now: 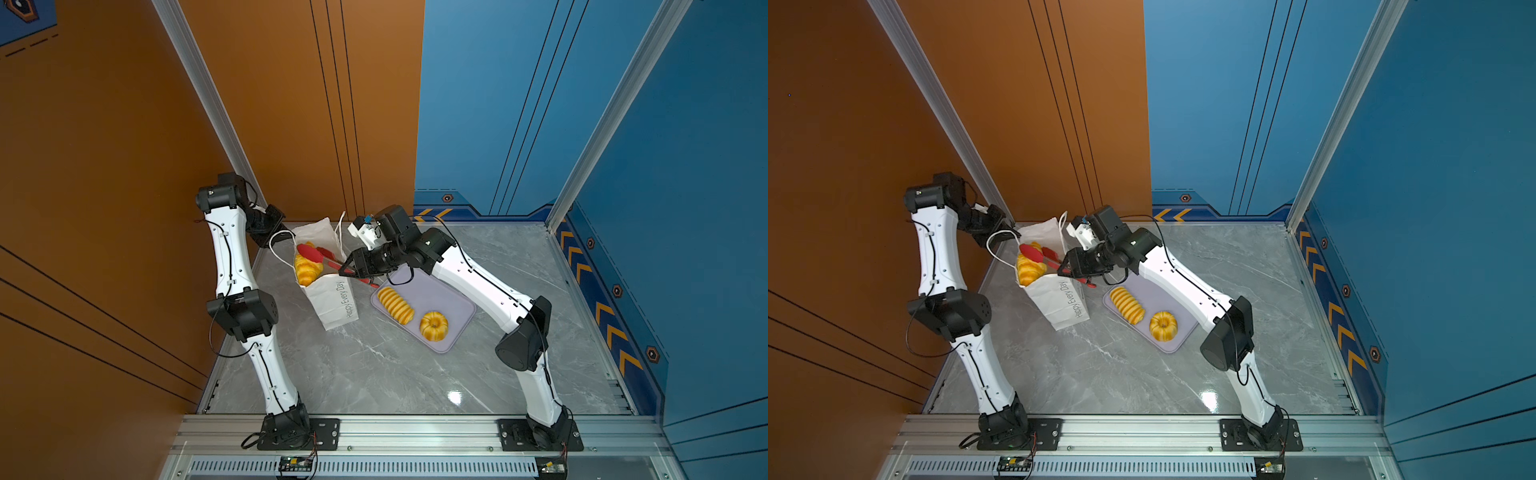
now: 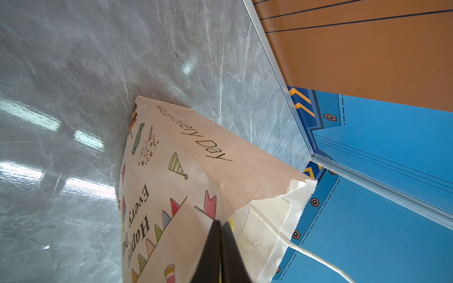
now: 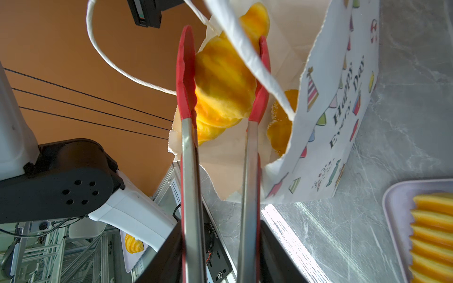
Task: Pack bread into a paper bag
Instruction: Place the fake bread in the paper bag, then pick up the fake bread from the plate.
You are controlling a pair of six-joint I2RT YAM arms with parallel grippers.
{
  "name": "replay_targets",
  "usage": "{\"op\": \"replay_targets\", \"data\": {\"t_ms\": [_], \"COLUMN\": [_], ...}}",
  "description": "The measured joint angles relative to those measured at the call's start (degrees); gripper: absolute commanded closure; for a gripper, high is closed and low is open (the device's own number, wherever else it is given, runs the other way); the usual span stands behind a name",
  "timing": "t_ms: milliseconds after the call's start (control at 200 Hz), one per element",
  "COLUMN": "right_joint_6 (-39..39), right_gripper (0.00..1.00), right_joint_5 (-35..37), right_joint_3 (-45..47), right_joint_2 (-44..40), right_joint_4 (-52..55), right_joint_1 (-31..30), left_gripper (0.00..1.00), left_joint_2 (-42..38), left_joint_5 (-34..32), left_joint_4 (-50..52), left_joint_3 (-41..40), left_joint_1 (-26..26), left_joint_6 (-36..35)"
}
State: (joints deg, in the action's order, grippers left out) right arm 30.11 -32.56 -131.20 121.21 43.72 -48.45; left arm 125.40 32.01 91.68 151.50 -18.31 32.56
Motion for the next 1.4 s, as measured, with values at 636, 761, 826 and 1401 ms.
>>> {"op": "replay_targets", "data": {"t_ms": [636, 761, 826, 1401], "right_joint_6": [-6.3, -8.6, -9.6, -6.6], "right_gripper": [0.53, 0.51, 0.51, 0.37], "right_joint_5": [10.2, 16.6, 19.7, 39.7], "right_joint_3": [3.8, 15.5, 21.7, 61.4], "right_joint_2": [-9.0, -18.4, -24.1, -42.3], "right_joint_4": [4.1, 5.4, 5.9, 7.1], "right_joint_1": [-0.3, -1.0, -1.0, 5.1], "left_gripper": [0.93, 0.93, 0.93, 0.93], "left_joint_2": [0.0, 0.0, 0.0, 0.0], "left_joint_5": [0.1, 0.1, 0.1, 0.2], "left_joint_4": [0.0, 0.0, 0.0, 0.0], "left_joint_3": [0.0, 0.0, 0.0, 0.0], "left_joint_1": [0.0, 0.0, 0.0, 0.0], "left_joint_6": [0.0, 0.0, 0.0, 0.0]}}
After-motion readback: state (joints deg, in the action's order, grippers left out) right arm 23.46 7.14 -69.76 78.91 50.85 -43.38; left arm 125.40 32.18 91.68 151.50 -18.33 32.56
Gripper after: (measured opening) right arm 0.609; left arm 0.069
